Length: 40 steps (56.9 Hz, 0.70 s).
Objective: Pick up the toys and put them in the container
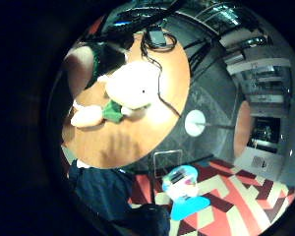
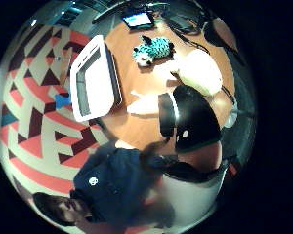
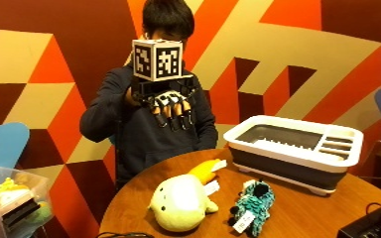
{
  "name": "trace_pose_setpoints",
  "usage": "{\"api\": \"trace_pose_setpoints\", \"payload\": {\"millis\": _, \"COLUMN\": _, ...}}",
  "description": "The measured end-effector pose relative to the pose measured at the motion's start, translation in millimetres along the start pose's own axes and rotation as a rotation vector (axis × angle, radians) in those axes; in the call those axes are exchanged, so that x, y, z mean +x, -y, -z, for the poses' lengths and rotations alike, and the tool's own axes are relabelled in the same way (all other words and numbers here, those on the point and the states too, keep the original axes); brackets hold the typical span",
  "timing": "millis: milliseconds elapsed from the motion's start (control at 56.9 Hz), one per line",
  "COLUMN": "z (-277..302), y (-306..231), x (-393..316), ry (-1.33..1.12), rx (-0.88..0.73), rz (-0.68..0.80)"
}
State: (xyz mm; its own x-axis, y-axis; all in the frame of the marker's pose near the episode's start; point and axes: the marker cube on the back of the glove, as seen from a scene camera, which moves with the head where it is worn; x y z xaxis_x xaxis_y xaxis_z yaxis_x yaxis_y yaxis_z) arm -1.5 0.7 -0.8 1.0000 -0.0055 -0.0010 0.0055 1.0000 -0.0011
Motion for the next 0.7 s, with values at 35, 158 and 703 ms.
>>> {"api": "trace_pose_setpoints", "payload": {"millis": 35, "z": 1.0, "y": 0.4, "x": -0.7, "ry": -0.002, "rx": 0.0, "rz": 0.002}}
{"api": "trace_pose_setpoints", "payload": {"millis": 158, "z": 6.7, "y": 5.0, "x": -2.3, "ry": 0.0, "rx": 0.004, "rz": 0.018}}
{"api": "trace_pose_setpoints", "payload": {"millis": 703, "z": -54.9, "y": 82.6, "x": 42.5, "ry": 0.063, "rx": 0.016, "rz": 0.039}}
